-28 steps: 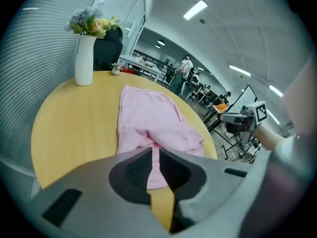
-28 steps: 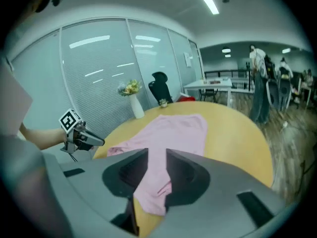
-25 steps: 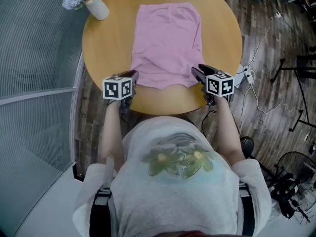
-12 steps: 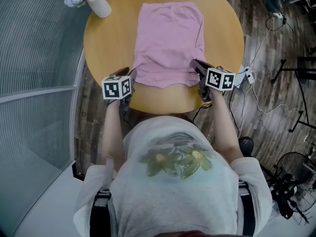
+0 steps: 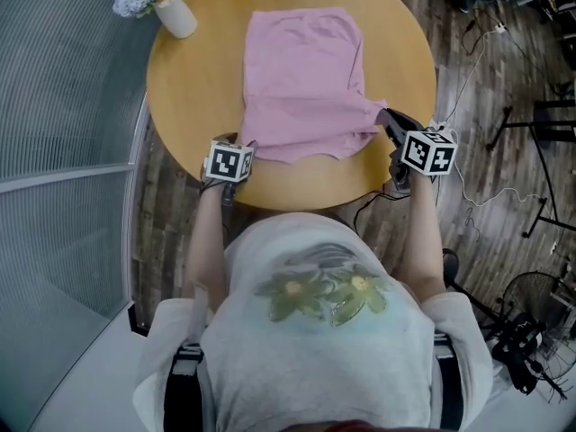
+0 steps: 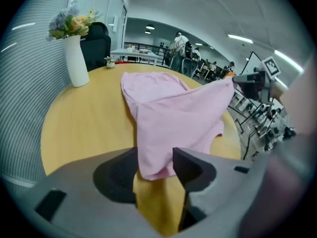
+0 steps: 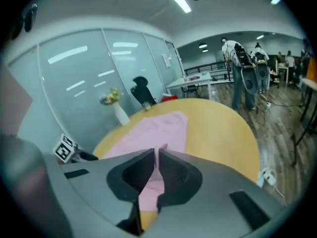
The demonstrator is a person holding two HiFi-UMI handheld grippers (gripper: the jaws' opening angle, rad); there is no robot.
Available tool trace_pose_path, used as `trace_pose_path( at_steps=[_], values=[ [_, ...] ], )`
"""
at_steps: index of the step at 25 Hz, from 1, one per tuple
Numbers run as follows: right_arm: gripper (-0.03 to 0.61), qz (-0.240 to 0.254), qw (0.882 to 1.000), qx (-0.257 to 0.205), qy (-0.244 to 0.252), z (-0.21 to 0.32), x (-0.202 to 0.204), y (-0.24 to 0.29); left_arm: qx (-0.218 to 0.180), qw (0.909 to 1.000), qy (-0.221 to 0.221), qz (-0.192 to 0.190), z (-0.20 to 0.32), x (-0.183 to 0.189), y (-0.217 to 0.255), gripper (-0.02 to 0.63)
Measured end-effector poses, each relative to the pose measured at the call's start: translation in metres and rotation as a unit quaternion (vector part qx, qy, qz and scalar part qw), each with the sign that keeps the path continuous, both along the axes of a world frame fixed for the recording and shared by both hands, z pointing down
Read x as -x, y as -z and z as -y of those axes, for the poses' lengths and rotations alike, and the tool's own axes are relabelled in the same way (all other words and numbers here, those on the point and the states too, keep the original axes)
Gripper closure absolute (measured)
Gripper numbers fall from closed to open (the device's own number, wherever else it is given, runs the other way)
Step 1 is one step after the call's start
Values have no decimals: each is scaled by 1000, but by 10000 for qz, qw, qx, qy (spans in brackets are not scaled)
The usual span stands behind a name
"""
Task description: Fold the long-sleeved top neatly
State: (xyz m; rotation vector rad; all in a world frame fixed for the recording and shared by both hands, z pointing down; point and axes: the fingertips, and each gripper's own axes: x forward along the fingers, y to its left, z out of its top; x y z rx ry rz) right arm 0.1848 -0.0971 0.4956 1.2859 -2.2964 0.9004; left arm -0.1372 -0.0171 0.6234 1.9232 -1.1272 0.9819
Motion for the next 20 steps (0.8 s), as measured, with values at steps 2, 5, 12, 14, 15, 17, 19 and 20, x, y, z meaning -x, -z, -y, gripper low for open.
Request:
trace_pose_path(
  at_steps=[2, 5, 12, 14, 15, 17, 19, 20],
  values=[
    [466, -470, 9976, 507, -80, -9, -13, -55, 133, 9998, -87, 155, -4, -2, -10, 411],
    [410, -589, 9948, 788, -260, -26, -14, -84, 177, 9997, -9, 163, -4, -1, -13, 411],
    [408, -547, 9885, 1267, -620, -51, -13, -123, 346, 9985, 434, 17, 1, 20, -30, 411],
    [408, -443, 9867, 1429, -629, -54, -12, -131, 452, 9976, 519, -29, -1, 23, -39, 411],
    [405, -424, 9857, 1499, -643, -54, -12, -136, 483, 9974, 528, -24, -2, 25, -43, 413],
    [397, -494, 9832, 1606, -719, -54, -16, -143, 516, 9973, 518, 4, -2, 27, -49, 416],
    [385, -521, 9805, 1711, -808, -53, -20, -148, 534, 9971, 549, 8, -2, 29, -50, 434],
    [380, -459, 9792, 1779, -857, -52, -21, -150, 539, 9969, 569, -4, -1, 30, -49, 436]
  ],
)
